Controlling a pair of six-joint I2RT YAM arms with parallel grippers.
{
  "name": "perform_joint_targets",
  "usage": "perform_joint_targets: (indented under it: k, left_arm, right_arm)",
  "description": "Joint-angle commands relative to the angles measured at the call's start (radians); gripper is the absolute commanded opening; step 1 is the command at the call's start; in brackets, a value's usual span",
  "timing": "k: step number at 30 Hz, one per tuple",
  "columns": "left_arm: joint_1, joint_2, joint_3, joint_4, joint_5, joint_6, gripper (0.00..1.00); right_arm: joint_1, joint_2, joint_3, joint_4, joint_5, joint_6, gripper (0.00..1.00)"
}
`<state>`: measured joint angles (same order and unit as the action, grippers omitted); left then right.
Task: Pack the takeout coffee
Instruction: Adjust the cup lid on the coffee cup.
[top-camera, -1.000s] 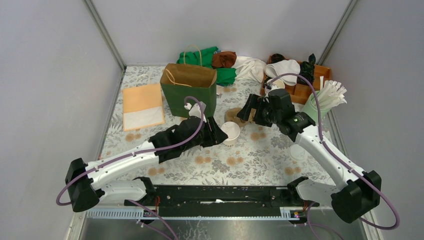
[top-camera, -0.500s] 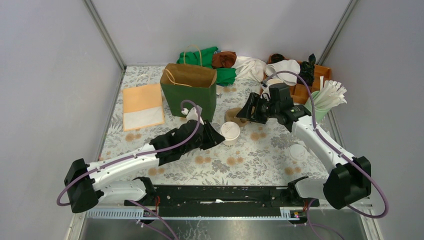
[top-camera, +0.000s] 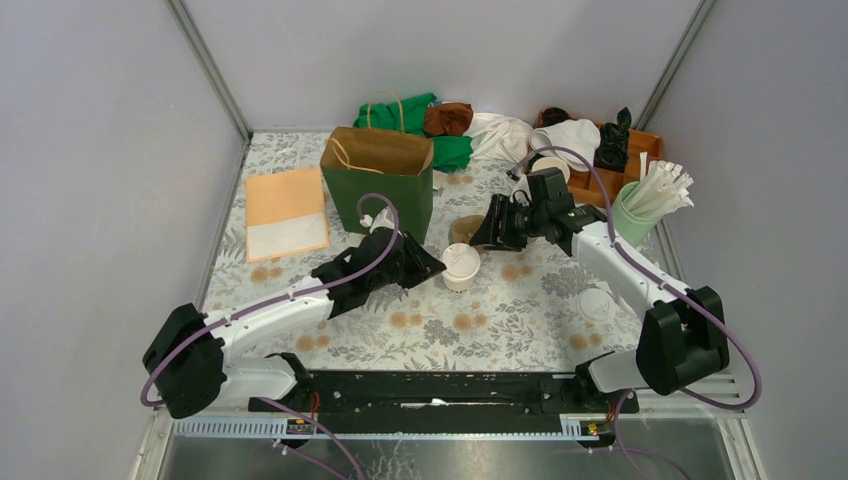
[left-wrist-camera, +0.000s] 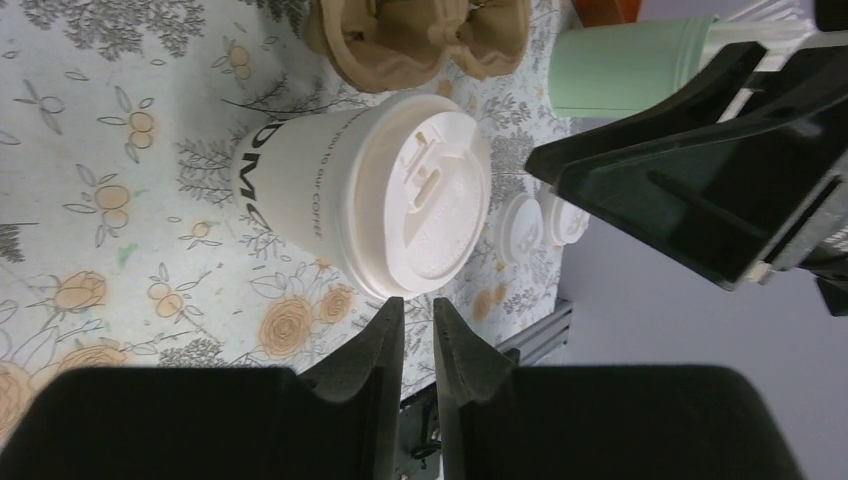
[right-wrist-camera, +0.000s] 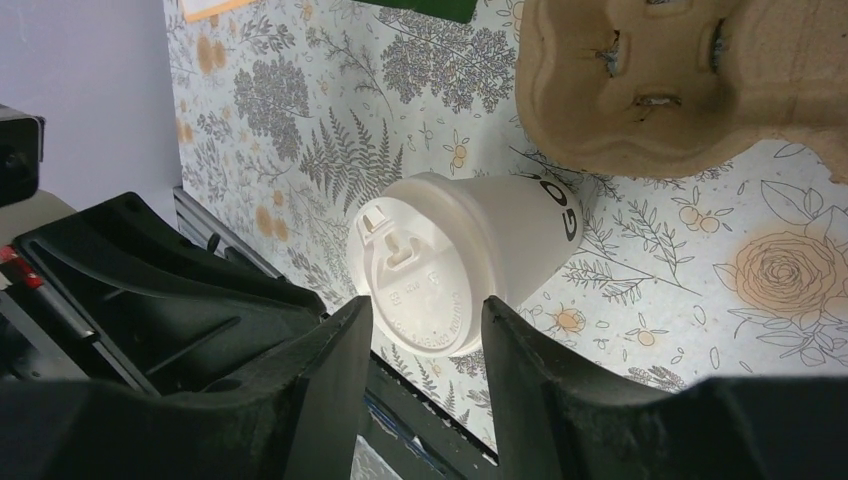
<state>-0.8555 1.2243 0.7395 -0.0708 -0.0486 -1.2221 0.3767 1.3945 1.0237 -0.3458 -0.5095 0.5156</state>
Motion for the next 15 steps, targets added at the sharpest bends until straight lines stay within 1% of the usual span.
perform_joint_targets:
  k: [1,15]
  left_arm:
    - [0.021,0.008,0.002,0.107,0.044,-0.034,0.21]
    - [0.026,0.053,0.015,0.108,0.085,-0.083,0.24]
  right_arm:
    - [0.000,0.024,0.037,0.021,-0.049,-0.035,0.51]
    - [0.015,0.094,0.059,0.026,-0.081,-0.051,0.47]
